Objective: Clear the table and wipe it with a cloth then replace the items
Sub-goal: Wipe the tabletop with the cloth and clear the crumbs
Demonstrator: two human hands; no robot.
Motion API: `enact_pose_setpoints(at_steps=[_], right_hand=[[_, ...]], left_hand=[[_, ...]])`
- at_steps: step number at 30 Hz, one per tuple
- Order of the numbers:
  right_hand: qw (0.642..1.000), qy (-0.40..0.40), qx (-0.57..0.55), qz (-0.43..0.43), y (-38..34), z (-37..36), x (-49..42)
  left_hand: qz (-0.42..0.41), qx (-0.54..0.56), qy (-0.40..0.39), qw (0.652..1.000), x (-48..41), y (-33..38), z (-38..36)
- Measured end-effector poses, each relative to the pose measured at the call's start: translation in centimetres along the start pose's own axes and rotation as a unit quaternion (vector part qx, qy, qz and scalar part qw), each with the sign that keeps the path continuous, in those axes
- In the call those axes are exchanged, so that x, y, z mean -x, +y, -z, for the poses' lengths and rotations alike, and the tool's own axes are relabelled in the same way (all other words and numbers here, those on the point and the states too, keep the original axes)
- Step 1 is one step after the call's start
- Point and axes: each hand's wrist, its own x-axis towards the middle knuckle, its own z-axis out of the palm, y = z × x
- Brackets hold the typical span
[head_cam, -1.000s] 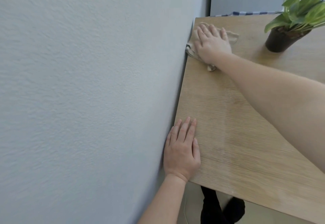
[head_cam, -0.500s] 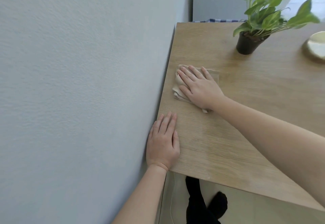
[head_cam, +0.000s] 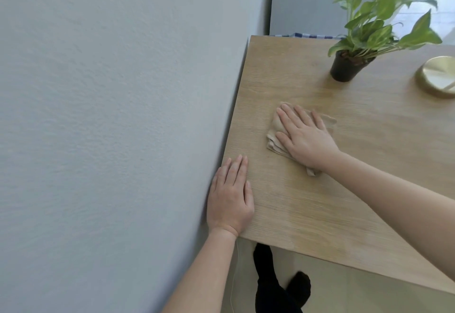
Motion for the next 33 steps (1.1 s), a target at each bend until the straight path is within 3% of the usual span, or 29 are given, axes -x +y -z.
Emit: enact_pose_setpoints(at_steps=[5, 10, 14, 20, 23, 26, 30, 33], right_hand=[[1.0, 0.013, -0.003, 0.028, -6.5, -0.3, -6.3], [0.982, -0.031, 0.015, 0.186, -1.1, -0.9, 1.6], [0.988, -0.045, 0.031, 0.142, 4.1, 0.7, 4.0], [0.999, 0.006, -0.036, 0.004, -0.4, 1.4, -3.6], [0.997, -0.01, -0.037, 0.073, -2.5, -0.1, -1.4], [0.985, -0.025, 0.01, 0.168, 0.2, -1.7, 6.2], [0.99, -0.034, 0.026, 0.134, 5.3, -0.3, 9.2], [0.999, 0.005, -0.013, 0.049, 4.0, 0.6, 5.3]], left_hand=[[0.011, 0.029, 0.006, 0.999, -0.4, 0.0, 0.3], [0.026, 0.043, 0.008, 0.999, 0.0, -0.3, 0.2], [0.038, 0.037, 0.005, 0.999, 0.0, -0.1, 0.0], [0.034, 0.042, 0.003, 0.999, -0.3, 0.0, 0.1], [0.034, 0.044, 0.007, 0.998, -0.1, -0.3, 0.0], [0.026, 0.04, 0.018, 0.999, -0.2, -0.3, 0.1], [0.03, 0.037, 0.01, 0.999, -0.1, -0.3, 0.0], [0.026, 0.034, 0.013, 0.999, -0.1, -0.3, 0.0]])
